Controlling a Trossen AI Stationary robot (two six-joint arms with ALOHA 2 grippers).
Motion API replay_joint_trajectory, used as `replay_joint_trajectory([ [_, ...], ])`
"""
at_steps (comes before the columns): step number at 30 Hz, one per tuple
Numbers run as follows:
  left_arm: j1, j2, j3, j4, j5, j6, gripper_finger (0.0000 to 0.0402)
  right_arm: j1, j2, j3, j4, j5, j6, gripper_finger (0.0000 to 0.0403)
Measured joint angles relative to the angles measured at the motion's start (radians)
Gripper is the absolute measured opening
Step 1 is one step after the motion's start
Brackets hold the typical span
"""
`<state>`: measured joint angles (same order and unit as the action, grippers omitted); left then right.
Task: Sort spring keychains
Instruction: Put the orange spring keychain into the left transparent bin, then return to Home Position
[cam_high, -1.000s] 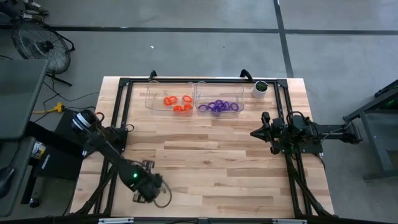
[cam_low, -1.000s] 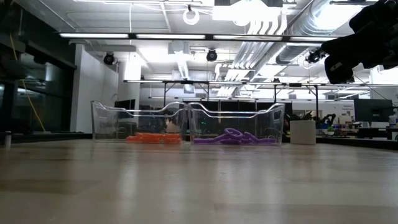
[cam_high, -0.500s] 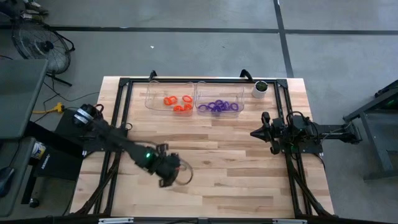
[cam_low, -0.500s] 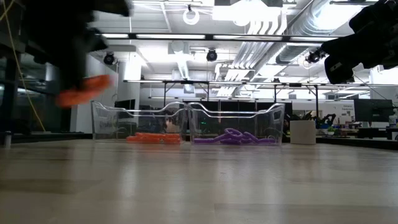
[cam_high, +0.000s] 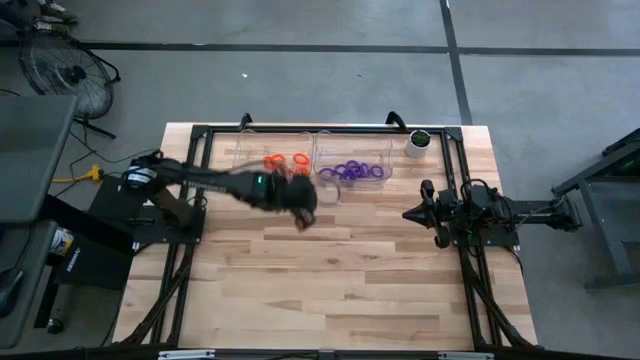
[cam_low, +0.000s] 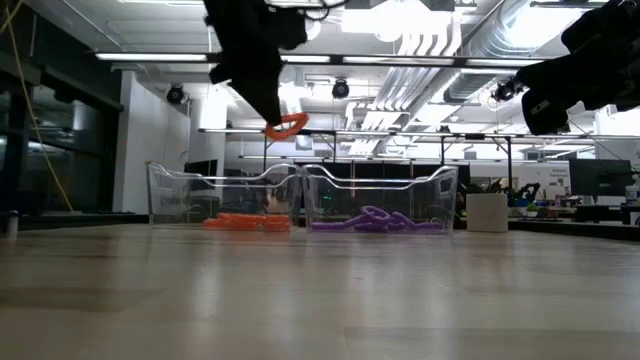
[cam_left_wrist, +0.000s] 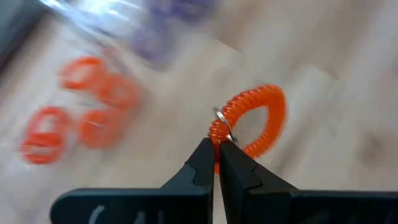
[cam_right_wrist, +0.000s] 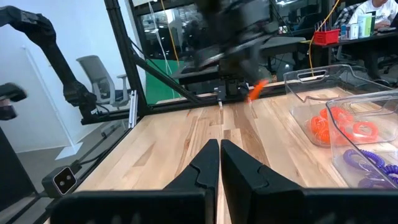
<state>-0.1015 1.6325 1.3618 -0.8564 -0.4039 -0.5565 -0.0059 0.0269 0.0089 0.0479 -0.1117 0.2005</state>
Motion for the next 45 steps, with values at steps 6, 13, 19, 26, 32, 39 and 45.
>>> replay_joint_trajectory([
  [6, 0.219, -0.001, 0.035, -0.007, -0.051, -0.053, 0.0000, 0.000, 0.000, 0.000, 0.000, 0.000, 0.000, 0.0012],
  [13, 0.446, 0.016, 0.035, -0.004, 0.030, -0.127, 0.0000, 0.000, 0.000, 0.000, 0.000, 0.000, 0.000, 0.0012],
  [19, 0.569, 0.083, 0.035, -0.009, 0.172, -0.186, 0.0000, 0.000, 0.000, 0.000, 0.000, 0.000, 0.000, 0.0012],
  [26, 0.634, 0.146, 0.035, -0.039, 0.293, -0.216, 0.0012, 0.000, 0.000, 0.000, 0.000, 0.000, 0.000, 0.0012],
  [32, 0.632, 0.185, 0.034, -0.048, 0.348, -0.234, 0.0045, 0.000, 0.000, 0.000, 0.000, 0.000, 0.000, 0.0012],
  [39, 0.632, 0.185, 0.034, -0.052, 0.353, -0.241, 0.0110, 0.000, 0.000, 0.000, 0.000, 0.000, 0.000, 0.0012],
  [45, 0.632, 0.185, 0.034, -0.053, 0.398, -0.233, 0.0157, 0.000, 0.000, 0.000, 0.000, 0.000, 0.000, 0.0012],
])
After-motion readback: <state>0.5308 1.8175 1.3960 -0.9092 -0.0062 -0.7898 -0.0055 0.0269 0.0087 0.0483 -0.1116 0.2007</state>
